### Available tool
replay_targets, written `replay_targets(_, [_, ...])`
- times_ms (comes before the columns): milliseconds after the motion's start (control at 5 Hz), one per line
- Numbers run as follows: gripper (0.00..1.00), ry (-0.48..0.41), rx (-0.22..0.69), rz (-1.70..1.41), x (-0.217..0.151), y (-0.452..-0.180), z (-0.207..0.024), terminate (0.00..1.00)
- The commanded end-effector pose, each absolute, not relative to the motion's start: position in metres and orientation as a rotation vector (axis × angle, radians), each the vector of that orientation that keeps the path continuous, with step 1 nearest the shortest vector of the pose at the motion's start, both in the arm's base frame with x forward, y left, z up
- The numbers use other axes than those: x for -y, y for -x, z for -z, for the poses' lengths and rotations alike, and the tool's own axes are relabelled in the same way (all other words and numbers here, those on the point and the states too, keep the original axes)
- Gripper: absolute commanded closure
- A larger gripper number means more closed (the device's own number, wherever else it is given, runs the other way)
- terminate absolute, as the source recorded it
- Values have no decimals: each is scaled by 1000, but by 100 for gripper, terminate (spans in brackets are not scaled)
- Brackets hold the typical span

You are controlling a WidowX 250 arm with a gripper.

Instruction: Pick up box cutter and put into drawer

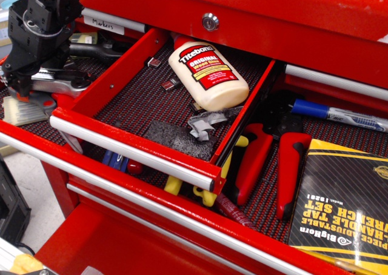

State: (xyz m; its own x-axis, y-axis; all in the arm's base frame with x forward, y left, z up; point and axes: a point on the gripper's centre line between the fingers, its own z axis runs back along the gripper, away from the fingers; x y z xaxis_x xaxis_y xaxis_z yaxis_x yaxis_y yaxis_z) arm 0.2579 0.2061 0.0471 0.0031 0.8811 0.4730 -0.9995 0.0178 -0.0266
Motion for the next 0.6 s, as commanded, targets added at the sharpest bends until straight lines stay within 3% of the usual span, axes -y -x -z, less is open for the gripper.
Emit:
replay_targets(0, [100, -392, 287, -1454, -171, -241, -69, 0])
replay_targets(400, [100, -608, 246, -1427, -127, -239, -167, 0])
